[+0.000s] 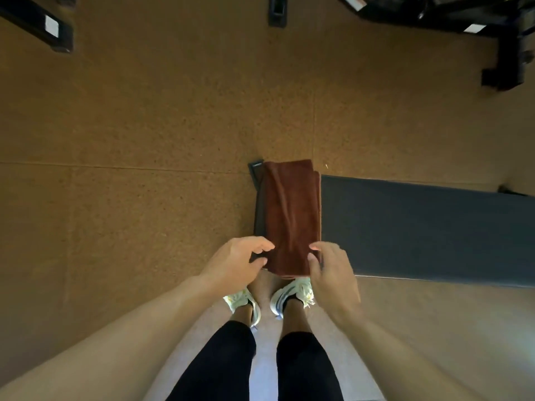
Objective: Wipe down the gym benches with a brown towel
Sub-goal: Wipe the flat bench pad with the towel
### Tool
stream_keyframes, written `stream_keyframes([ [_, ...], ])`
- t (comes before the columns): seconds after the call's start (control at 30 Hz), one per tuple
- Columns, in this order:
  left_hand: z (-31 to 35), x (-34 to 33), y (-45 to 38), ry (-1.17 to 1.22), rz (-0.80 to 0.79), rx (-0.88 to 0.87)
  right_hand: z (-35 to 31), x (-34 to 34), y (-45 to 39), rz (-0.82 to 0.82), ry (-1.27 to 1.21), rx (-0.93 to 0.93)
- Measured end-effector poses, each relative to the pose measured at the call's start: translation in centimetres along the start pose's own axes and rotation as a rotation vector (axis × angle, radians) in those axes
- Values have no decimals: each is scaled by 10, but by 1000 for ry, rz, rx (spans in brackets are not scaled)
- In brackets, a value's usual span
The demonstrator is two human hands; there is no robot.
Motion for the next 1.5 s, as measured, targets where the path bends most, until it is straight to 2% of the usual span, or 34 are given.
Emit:
stream_keyframes([
  [0.07, -11, 6, -18, -34, 129, -52, -18, -13, -25, 81, 32, 105],
  [0.13, -18, 11, -38, -62, 197, -85, -40, -28, -62, 80, 86, 188],
  [0.27, -29, 21, -76, -42, 234, -64, -55, -66, -134, -4, 316, 193],
  [0.43, -40, 33, -104, 25, 226, -81, -50, -81, -164, 118, 509, 206],
  [0.6, -48, 22, -125, -12, 181, -90, -47, -81, -168, 307, 457, 265],
  [0.7, -43, 17, -134, 26, 264, -84, -46, -79, -166, 396, 406, 299],
  [0.97, -36, 9, -141, 190, 406, 21, -48, -76, -162, 493, 330, 378],
  [1.07, -31, 10, -128, 25, 448, 12, -46, -74, -160, 509, 251, 408],
  [1.13, -23, 8, -114, -97, 519, -29, -42, -73, -154, 495, 219, 420],
  [1.27, -36, -20, -97, 234, 424, 169, -23, -88, -116, 361, 270, 452],
  [1.33, -47, -38, -90, 303, 393, 255, -7, -102, -83, 282, 295, 464],
  [1.5, -76, -78, -63, 520, 447, 410, 23, -128, -25, 96, 375, 526],
])
Point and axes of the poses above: each hand's wrist, its own y-axis away from the middle knuckle, its own x-axis out of the back of the hand, z = x × y, the point moved 7 cm from there along -y, towards the middle knuckle, and after that the axes turned 11 degrees about y, right-handed, at the moved point
